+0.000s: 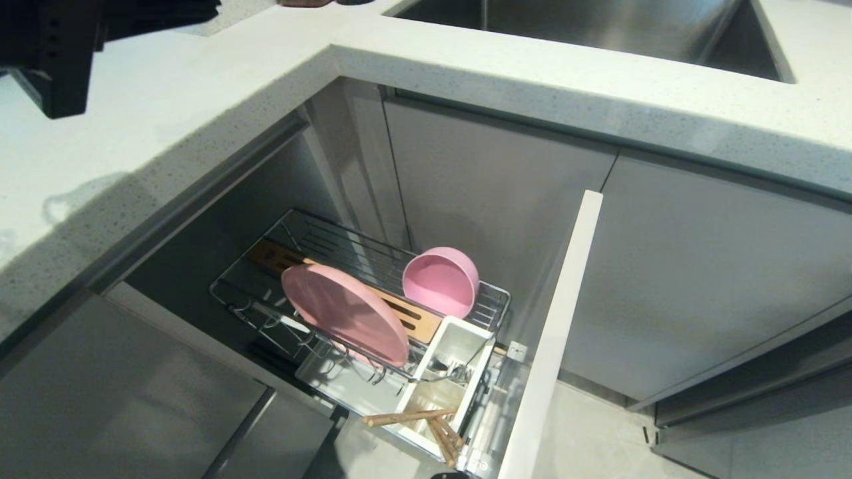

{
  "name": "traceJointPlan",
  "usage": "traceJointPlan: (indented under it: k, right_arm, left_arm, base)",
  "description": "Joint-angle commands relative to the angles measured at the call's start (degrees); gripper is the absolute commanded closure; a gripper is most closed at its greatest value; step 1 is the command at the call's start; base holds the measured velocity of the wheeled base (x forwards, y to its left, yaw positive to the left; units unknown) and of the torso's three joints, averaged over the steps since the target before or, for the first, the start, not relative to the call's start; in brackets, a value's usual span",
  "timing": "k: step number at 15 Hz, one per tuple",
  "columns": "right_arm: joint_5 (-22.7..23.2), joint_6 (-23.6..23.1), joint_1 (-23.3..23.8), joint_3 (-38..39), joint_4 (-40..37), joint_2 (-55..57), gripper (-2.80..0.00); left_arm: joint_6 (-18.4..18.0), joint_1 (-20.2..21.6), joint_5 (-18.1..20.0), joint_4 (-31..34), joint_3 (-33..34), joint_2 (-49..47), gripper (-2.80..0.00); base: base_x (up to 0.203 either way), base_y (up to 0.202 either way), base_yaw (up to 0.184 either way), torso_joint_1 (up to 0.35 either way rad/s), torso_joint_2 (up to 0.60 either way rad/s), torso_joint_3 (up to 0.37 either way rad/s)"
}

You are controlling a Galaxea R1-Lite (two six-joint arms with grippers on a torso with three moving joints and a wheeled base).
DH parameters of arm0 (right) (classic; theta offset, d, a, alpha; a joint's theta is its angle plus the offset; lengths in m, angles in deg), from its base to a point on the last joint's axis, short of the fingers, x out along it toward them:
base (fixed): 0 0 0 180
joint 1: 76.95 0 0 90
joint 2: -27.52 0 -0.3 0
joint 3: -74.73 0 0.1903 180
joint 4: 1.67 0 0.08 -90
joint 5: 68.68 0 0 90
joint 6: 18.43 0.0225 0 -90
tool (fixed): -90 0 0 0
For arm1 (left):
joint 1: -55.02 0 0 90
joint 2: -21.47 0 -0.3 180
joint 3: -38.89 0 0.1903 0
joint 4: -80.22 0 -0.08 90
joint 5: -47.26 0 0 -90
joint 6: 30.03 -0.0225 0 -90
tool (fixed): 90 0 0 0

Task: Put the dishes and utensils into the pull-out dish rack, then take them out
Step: Take the plate out of the cupboard

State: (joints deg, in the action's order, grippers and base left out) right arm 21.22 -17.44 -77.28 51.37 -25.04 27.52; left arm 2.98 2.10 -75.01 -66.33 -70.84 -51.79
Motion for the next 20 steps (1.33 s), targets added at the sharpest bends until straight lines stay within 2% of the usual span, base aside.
traceJointPlan:
  k: [1,7,8,11,13,18,19,20]
  right_arm:
    - [0.0,0.0,0.0,0.1,0.0,0.0,0.00]
    - [0.0,0.0,0.0,0.1,0.0,0.0,0.00]
    - [0.0,0.0,0.0,0.1,0.0,0.0,0.00]
    - [0.0,0.1,0.0,0.1,0.0,0.0,0.00]
    - [0.0,0.0,0.0,0.1,0.1,0.0,0.00]
    - [0.0,0.1,-0.1,0.1,0.1,0.0,0.00]
    - [0.0,0.0,0.0,0.1,0.1,0.0,0.00]
    - [0.0,0.0,0.0,0.1,0.0,0.0,0.00]
  left_arm:
    - [1.5,-0.6,-1.6,0.3,1.5,-0.7,0.00]
    - [2.1,-4.3,-11.0,1.2,8.1,-3.3,0.00]
    - [2.7,-5.1,-11.3,1.5,8.7,-3.9,0.00]
    - [5.6,-6.3,-11.8,1.8,8.9,-5.3,0.00]
    - [8.2,-6.5,-13.8,3.1,8.8,-6.6,0.00]
    - [16.9,-8.3,-14.7,13.9,7.5,-8.9,0.00]
    - [18.2,-8.6,-14.7,15.4,7.3,-9.4,-2.80]
    - [20.8,-8.8,-14.7,19.1,6.2,-10.0,-2.80]
  base:
    - [0.000,0.000,0.000,0.000,0.00,0.000]
    - [0.000,0.000,0.000,0.000,0.00,0.000]
    - [0.000,0.000,0.000,0.000,0.00,0.000]
    - [0.000,0.000,0.000,0.000,0.00,0.000]
    - [0.000,0.000,0.000,0.000,0.00,0.000]
    - [0.000,0.000,0.000,0.000,0.00,0.000]
    - [0.000,0.000,0.000,0.000,0.00,0.000]
    - [0.000,0.000,0.000,0.000,0.00,0.000]
